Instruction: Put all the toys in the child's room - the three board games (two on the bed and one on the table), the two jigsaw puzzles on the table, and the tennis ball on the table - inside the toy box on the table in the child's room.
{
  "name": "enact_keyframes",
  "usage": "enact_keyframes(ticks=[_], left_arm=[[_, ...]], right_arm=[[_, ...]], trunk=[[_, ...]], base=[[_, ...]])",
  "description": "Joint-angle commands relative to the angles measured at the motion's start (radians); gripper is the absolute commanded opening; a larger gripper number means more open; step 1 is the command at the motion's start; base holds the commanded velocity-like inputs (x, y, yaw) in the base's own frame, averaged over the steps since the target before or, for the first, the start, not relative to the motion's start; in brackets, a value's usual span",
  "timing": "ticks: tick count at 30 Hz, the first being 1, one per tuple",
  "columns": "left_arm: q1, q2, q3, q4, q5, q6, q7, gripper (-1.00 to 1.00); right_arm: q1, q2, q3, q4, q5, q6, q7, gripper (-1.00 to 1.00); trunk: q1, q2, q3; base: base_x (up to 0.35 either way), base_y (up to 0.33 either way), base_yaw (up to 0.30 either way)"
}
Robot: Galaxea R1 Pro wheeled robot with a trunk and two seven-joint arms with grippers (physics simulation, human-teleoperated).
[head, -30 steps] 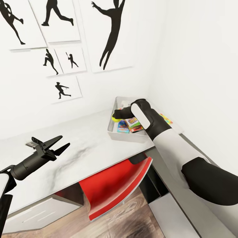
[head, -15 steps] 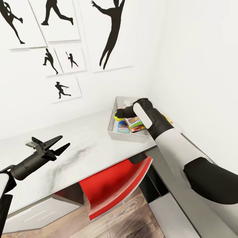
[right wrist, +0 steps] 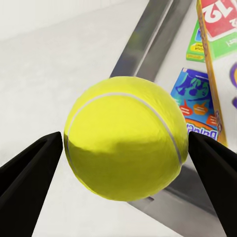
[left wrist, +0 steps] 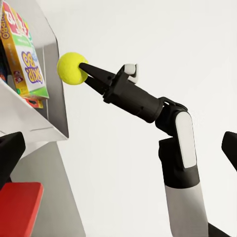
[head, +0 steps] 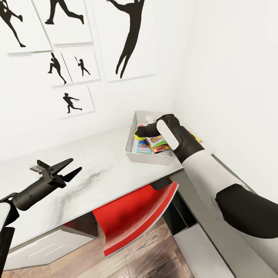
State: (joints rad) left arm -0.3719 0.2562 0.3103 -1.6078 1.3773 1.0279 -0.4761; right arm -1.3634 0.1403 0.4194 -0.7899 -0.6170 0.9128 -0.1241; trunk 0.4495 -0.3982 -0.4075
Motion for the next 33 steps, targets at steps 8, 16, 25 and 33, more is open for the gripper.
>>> enact_keyframes(ticks=[8,16,25,33], left_arm=[[-0.001,0.000,0.001,0.000,-0.004,0.004,-0.006,1.00],[-0.001,0.000,0.001,0.000,-0.004,0.004,-0.006,1.00],[-0.004,-0.002,-0.005,0.000,-0.004,0.006,-0.014,1.00],[-0.020,-0.003,-0.053,0.000,-0.004,0.007,-0.046,1.00]], right_arm=[[0.001,0.000,0.003,-0.001,-0.009,0.002,-0.011,-1.00],[0.001,-0.001,0.002,0.001,-0.009,0.001,-0.011,-1.00],[0.002,0.000,0.003,0.009,-0.009,0.001,-0.011,-1.00],[0.004,0.001,0.004,0.012,-0.009,0.001,-0.011,-1.00]], trunk=[[0.001,-0.002,-0.004],[0.001,-0.002,-0.012],[0.001,-0.002,-0.025],[0.001,-0.002,-0.038]], base=[[0.000,0.000,0.000],[0.000,0.000,0.000],[0.000,0.000,0.000],[0.000,0.000,0.000]])
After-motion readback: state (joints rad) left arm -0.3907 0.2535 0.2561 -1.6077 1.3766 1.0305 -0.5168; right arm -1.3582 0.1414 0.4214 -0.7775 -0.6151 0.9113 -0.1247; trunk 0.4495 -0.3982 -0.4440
